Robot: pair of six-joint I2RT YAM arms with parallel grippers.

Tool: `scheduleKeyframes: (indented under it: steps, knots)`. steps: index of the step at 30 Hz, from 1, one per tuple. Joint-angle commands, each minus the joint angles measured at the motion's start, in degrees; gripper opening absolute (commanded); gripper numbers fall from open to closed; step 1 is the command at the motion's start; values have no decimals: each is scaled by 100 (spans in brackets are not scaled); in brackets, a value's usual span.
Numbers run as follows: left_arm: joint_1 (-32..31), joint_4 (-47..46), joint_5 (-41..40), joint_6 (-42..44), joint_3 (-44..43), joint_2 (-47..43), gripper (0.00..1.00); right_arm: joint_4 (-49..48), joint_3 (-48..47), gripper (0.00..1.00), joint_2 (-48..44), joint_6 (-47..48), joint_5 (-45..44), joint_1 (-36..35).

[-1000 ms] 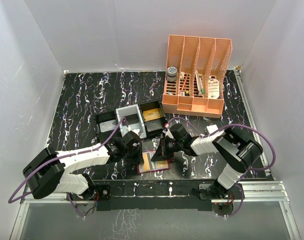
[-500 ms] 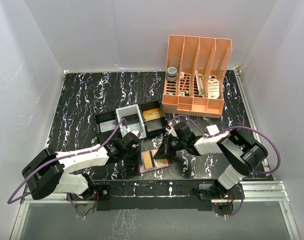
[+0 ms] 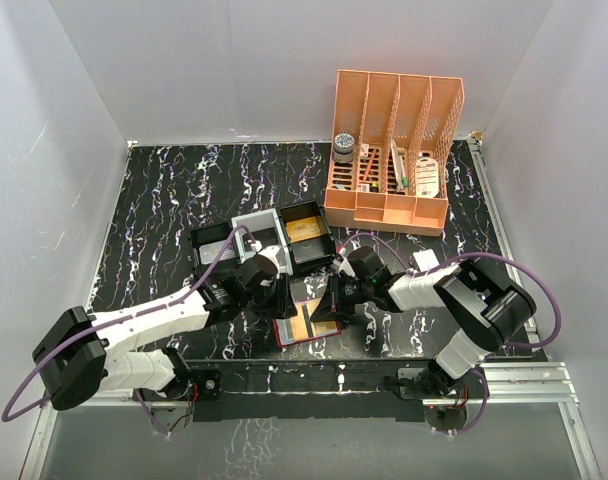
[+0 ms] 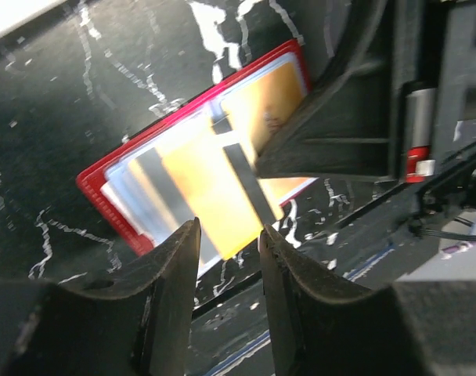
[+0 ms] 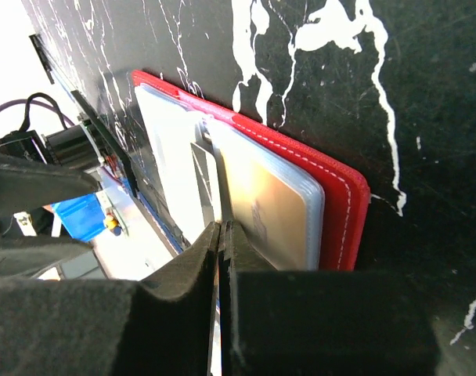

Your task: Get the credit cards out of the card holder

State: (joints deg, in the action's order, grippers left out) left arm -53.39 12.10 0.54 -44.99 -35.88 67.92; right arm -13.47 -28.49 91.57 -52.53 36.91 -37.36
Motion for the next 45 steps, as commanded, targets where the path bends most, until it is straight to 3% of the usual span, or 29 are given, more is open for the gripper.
scheduleKeyframes:
  steps: [1, 12, 22, 32, 41, 45]
  knots:
    - [-31, -523, 418, 52, -169, 172, 36, 239, -80, 0, -168, 252, -251, 22]
    - [-59, -265, 351, -114, -70, 1021, 17, 260, -96, 0, -278, 196, -322, 19]
    - [-68, -193, 304, -262, 186, 810, 15, -211, 11, 0, -329, -127, -142, 19]
    - [-75, -461, 370, -437, 429, 735, 11, -1175, 171, 18, -38, -609, 258, -64]
    - [-75, -463, 360, -444, 429, 754, 10, -1497, 177, 19, 183, -793, 205, -276]
    - [-75, -440, 385, -408, 394, 805, 10, -1514, 198, 13, 208, -824, 120, -306]
